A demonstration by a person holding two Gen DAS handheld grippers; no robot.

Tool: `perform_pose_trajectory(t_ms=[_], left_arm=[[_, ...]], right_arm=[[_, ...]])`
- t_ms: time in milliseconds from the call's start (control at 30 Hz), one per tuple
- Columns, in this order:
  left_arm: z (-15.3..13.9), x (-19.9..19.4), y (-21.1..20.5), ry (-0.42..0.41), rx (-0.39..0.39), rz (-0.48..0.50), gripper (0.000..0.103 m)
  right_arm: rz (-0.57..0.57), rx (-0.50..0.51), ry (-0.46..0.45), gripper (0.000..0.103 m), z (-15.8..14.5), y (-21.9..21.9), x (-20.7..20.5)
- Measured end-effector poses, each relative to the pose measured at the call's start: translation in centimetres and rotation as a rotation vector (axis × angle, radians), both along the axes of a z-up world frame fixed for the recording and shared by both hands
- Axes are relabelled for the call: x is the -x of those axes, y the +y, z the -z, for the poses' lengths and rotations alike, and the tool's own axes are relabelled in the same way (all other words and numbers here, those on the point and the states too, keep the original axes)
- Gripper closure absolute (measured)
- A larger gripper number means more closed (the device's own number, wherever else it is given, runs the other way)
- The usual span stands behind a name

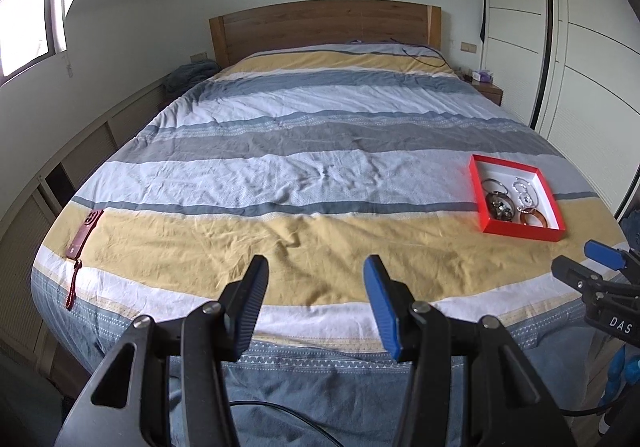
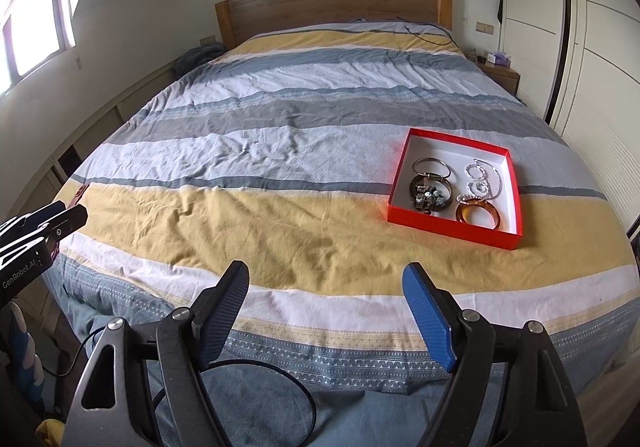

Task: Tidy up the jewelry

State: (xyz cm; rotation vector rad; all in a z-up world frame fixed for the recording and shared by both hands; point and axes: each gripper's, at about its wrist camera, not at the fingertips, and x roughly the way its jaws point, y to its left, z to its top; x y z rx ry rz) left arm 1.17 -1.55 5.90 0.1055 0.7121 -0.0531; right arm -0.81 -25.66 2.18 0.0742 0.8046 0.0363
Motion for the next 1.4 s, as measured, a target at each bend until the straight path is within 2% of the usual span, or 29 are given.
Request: perform_pose_trajectory(t_ms=[467, 700, 767, 833, 1400], left_arm=[[-2.2, 3.1, 0.7, -0.076, 0.003, -0.015, 0.055], [-2.4, 3.7, 1.1, -0.084, 0.016, -0.019, 0.054], [-2.4, 3.8, 1.1, -0.086, 0.017, -0.019, 0.048], [-2.5, 4.0, 1.0, -0.089, 0.018, -0.018, 0.047], [-1.0, 3.5, 1.1, -0.049, 0.034, -0.017, 0.040]], right_arm=[[0.034, 0.019, -0.071, 0.020, -1.9, -0.7, 2.9], [0.058, 0.034, -0.091, 0.010, -2.1, -1.2, 3.9], [0.069, 0.040, -0.094, 0.004, -2.1, -1.4, 4.2], [0.075, 0.047, -0.098, 0.000, -2.0, -1.6, 4.4], [0.120, 0.099, -0.119, 0.000, -1.4, -2.3, 4.6]])
